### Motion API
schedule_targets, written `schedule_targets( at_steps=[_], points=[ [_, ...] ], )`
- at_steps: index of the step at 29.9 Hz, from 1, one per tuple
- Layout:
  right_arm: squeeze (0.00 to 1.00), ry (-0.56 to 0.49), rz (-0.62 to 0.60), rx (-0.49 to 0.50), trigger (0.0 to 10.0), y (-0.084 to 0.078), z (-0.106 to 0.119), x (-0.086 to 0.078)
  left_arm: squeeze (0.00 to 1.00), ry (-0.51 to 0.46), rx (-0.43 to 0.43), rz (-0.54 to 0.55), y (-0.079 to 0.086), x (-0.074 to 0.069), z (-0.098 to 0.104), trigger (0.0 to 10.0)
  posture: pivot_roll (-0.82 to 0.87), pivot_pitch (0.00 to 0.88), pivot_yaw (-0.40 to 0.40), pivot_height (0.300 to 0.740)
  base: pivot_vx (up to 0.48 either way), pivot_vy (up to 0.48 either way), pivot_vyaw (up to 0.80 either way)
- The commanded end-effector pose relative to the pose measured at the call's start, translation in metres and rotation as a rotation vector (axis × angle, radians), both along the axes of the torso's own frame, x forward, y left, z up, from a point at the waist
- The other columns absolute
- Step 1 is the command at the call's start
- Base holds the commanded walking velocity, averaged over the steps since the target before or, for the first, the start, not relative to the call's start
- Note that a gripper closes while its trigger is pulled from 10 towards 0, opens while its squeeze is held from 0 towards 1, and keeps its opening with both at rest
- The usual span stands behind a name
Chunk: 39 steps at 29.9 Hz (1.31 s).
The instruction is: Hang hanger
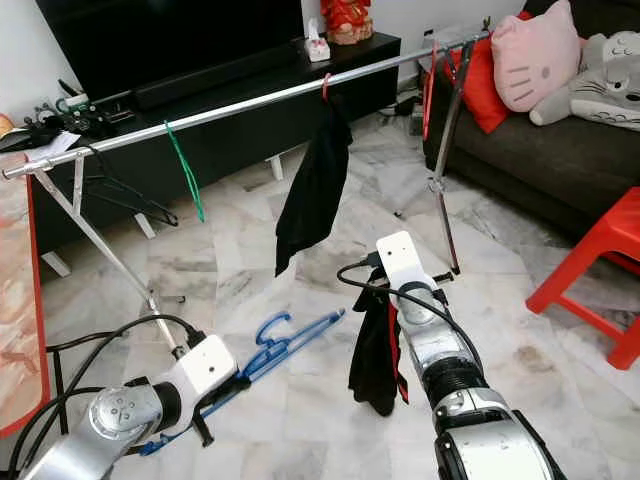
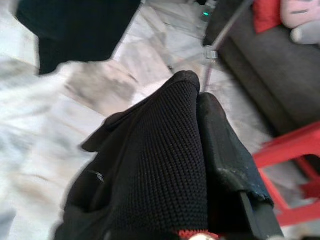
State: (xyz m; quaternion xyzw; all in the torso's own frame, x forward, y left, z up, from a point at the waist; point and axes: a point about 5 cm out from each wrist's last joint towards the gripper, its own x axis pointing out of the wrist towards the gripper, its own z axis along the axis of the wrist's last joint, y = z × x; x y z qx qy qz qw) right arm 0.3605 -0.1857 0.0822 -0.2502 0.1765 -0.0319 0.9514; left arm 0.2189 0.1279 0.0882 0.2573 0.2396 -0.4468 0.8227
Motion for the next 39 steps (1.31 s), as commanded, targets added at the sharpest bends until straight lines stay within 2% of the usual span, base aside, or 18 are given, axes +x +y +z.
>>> schedule_targets(
  at_steps=[1,9,13,17,25,31,32,36,38,39],
  points=[
    [0.00,-0.044,0.007,-0.017,10.0,0.003,0.010,0.006,0.00,0.033,-0.001,-0.058,-0.003,-0.003,0.002,10.0,-0.12,0.000,0.091,0.740,0.000,0.000,0.00],
    [0.00,-0.058,-0.013,-0.048,10.0,0.000,0.011,0.008,0.00,0.110,-0.031,-0.165,-0.012,-0.008,0.003,10.0,-0.11,0.000,0.083,0.740,0.000,0.000,0.00],
    [0.00,-0.060,-0.038,-0.049,10.0,0.001,0.009,0.007,0.00,0.101,-0.127,-0.152,-0.024,-0.001,0.009,10.0,-0.11,0.000,0.080,0.740,0.000,0.000,0.00],
    [0.00,-0.052,-0.036,-0.037,10.0,0.007,0.008,0.008,0.00,0.094,-0.178,-0.139,-0.032,0.004,0.012,10.0,-0.11,0.000,0.079,0.740,0.000,0.000,0.00],
    [0.00,-0.009,-0.016,-0.044,10.0,0.012,0.001,0.006,0.00,0.114,-0.235,-0.181,-0.048,0.002,0.015,10.0,-0.11,0.000,0.078,0.740,0.000,0.000,0.00],
    [0.00,-0.010,-0.016,-0.038,10.0,0.013,0.002,0.007,0.00,0.095,-0.226,-0.159,-0.050,0.005,0.014,10.0,-0.11,0.000,0.077,0.740,0.000,0.000,0.00],
    [0.00,-0.014,0.007,-0.002,10.0,0.020,0.006,0.010,0.00,0.063,-0.201,-0.112,-0.050,0.011,0.011,10.0,-0.11,0.000,0.073,0.740,0.000,0.000,0.00],
    [0.00,-0.016,0.017,0.013,10.0,0.024,0.007,0.011,0.00,0.049,-0.191,-0.093,-0.050,0.014,0.010,10.0,-0.11,0.000,0.073,0.740,0.000,0.000,0.00],
    [0.00,-0.025,0.048,0.026,10.0,0.034,0.010,0.013,0.00,-0.014,-0.182,0.023,-0.049,0.025,0.009,10.0,-0.11,0.000,0.072,0.740,0.000,0.000,0.00],
    [0.00,-0.025,0.048,0.026,10.0,0.034,0.010,0.013,0.00,-0.014,-0.182,0.023,-0.049,0.025,0.009,10.0,-0.11,0.000,0.072,0.740,0.000,0.000,0.00]
  ],
)
